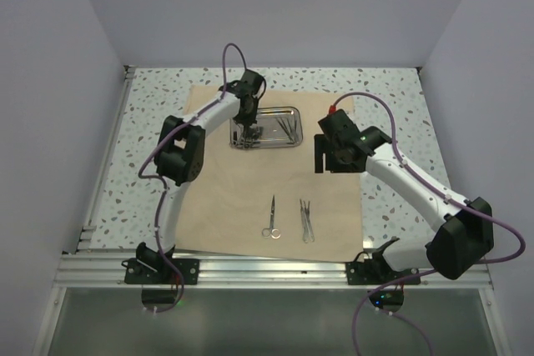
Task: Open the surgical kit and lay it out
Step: Pick up the medical item from the container, then place the medical item in the surgical kit.
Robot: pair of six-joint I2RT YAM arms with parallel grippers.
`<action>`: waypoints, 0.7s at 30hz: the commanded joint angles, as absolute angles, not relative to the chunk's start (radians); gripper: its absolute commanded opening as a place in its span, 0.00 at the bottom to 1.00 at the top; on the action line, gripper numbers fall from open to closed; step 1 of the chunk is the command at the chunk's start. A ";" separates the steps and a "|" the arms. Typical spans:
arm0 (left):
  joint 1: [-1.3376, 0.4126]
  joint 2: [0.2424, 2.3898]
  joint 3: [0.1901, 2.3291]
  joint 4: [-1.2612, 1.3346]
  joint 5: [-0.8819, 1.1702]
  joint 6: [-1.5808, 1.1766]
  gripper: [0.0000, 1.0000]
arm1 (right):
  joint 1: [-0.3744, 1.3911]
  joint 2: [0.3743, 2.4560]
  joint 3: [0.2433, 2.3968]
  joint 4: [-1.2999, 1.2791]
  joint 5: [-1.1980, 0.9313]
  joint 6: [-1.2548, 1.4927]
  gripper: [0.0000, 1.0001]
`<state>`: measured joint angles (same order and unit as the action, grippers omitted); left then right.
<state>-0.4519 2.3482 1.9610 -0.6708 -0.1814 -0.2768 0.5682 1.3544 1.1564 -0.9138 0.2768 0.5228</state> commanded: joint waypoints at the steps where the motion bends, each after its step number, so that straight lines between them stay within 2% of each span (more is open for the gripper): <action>1: -0.449 2.246 1.982 -0.765 -0.173 -0.351 0.00 | 0.563 1.318 1.169 -0.876 0.272 0.494 0.76; 7: -0.486 2.051 1.850 -0.726 -0.247 -0.466 0.00 | 0.564 1.339 1.200 -0.865 0.247 0.462 0.76; 16: -0.669 1.749 1.441 -0.634 -0.330 -0.707 0.00 | 0.564 1.379 1.193 -0.836 0.218 0.407 0.76; 21: -0.776 1.700 1.270 -0.604 -0.287 -0.807 0.00 | 0.563 1.400 1.174 -0.808 0.219 0.396 0.76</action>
